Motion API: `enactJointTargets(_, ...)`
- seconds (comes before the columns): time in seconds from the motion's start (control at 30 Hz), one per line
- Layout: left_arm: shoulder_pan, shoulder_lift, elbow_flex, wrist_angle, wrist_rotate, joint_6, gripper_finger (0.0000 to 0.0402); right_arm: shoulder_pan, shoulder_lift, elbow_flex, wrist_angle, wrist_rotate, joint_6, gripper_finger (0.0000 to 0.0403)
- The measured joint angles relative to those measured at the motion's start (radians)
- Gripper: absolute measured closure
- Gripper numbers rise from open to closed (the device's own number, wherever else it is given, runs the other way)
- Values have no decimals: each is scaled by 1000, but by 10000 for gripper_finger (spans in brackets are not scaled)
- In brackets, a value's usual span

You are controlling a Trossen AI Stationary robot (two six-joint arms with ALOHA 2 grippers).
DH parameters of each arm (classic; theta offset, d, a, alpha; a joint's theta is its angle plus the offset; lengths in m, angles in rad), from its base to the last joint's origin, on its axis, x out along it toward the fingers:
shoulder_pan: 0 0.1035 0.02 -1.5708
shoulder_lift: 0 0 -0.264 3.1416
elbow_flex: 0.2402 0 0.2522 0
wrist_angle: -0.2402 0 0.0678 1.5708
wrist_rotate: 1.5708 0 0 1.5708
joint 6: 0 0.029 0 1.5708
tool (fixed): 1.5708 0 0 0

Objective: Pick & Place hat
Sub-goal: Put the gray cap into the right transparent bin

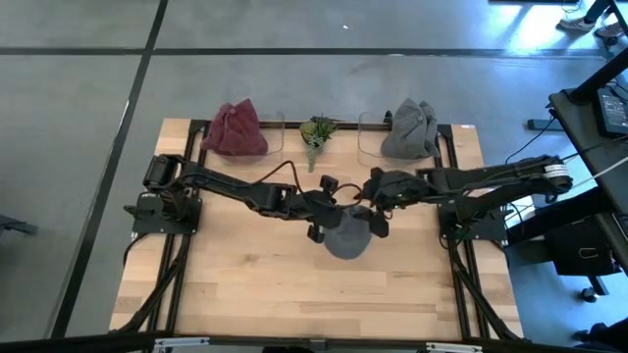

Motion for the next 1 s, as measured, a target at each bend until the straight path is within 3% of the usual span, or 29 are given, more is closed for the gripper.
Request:
enactJointTargets(0.13,-2,0,0,0,1,6,394,0,71,42,-42,-56,3,144)
enactJointTargets(0.23,-2,0,0,-2,-1,7,394,1,109,76,-74,-84,2,175)
enactJointTargets(0.63,-2,-2,3,-3,-2,7,390,0,127,179,-264,-84,6,379)
enactJointTargets(1.0,-8,-3,3,-3,-9,7,363,1,123,180,-265,-98,34,379)
